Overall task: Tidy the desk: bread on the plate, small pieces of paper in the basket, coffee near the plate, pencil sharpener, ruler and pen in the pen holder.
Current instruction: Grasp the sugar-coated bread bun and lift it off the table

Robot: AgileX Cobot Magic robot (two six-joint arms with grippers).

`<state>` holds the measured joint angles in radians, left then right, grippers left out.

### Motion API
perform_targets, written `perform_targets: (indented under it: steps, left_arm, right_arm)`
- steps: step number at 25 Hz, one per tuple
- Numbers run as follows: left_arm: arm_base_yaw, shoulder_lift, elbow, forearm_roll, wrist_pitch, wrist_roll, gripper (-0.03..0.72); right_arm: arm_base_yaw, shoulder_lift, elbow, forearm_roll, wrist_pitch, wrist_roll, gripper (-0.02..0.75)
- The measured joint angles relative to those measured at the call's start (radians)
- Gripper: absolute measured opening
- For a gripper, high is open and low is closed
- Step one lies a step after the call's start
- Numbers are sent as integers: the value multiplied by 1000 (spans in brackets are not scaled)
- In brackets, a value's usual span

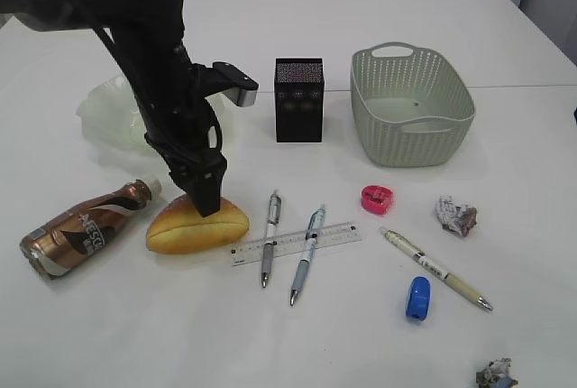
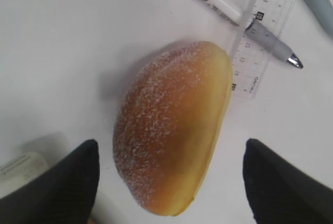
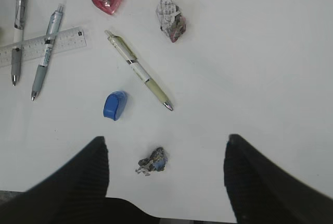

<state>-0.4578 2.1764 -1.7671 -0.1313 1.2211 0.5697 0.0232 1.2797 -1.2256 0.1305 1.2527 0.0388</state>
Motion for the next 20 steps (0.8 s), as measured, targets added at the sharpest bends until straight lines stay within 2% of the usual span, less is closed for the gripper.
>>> perform_targets:
  steps: [20]
  left_arm:
    - [-4, 96, 0, 13, -5, -14, 603]
  right_arm:
    - [0, 0, -1, 0, -2, -2, 539]
